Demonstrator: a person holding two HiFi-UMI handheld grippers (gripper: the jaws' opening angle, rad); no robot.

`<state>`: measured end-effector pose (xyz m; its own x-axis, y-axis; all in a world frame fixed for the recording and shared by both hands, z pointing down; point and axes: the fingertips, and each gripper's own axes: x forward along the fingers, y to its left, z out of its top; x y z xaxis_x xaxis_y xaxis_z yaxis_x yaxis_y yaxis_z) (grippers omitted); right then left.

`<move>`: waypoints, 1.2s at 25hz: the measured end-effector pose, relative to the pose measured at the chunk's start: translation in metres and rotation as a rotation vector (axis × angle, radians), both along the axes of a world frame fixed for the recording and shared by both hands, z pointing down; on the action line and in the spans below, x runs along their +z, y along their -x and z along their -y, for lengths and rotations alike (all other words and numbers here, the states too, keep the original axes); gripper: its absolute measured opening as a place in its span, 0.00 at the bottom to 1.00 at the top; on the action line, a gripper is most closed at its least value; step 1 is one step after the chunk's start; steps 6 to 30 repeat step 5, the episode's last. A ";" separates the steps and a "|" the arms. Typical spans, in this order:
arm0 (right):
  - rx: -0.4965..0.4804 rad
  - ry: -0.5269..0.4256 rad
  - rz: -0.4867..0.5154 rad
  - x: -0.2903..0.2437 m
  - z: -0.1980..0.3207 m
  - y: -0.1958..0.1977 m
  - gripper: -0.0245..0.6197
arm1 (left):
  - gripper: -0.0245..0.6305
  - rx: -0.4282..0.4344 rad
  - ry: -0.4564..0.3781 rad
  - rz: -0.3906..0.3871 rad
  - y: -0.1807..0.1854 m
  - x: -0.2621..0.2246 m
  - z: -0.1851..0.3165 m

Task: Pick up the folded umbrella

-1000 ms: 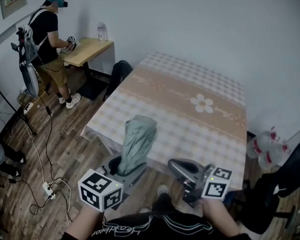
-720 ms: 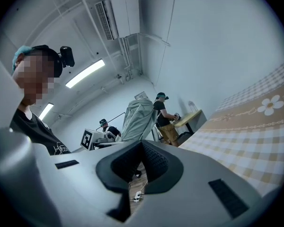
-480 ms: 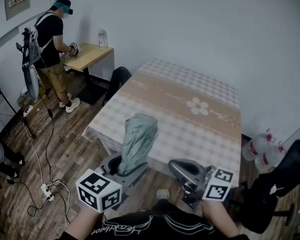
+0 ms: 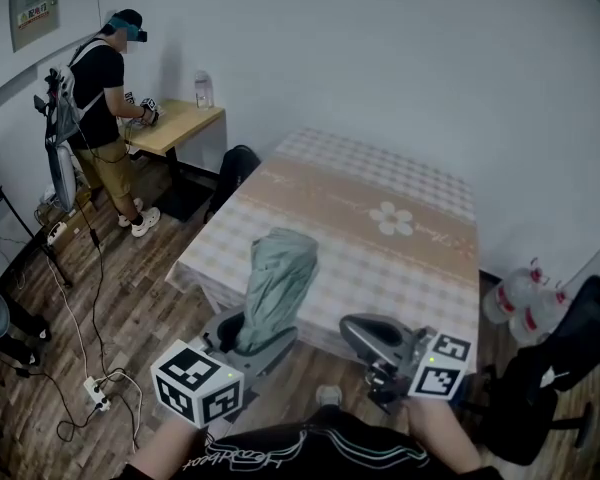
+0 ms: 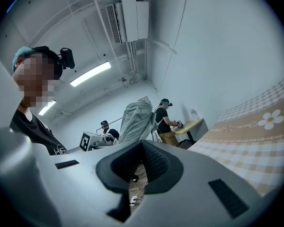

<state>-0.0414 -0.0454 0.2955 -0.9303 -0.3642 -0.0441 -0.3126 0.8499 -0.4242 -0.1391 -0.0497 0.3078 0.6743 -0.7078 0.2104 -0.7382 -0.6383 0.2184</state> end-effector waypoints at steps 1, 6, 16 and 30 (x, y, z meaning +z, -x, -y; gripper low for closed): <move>0.003 -0.001 0.001 0.000 0.000 0.000 0.05 | 0.44 0.002 0.001 0.000 0.001 0.000 0.000; 0.001 0.005 -0.003 0.004 -0.001 0.005 0.05 | 0.44 0.014 0.000 -0.004 0.002 0.001 -0.002; 0.001 0.005 -0.003 0.004 -0.001 0.005 0.05 | 0.44 0.014 0.000 -0.004 0.002 0.001 -0.002; 0.001 0.005 -0.003 0.004 -0.001 0.005 0.05 | 0.44 0.014 0.000 -0.004 0.002 0.001 -0.002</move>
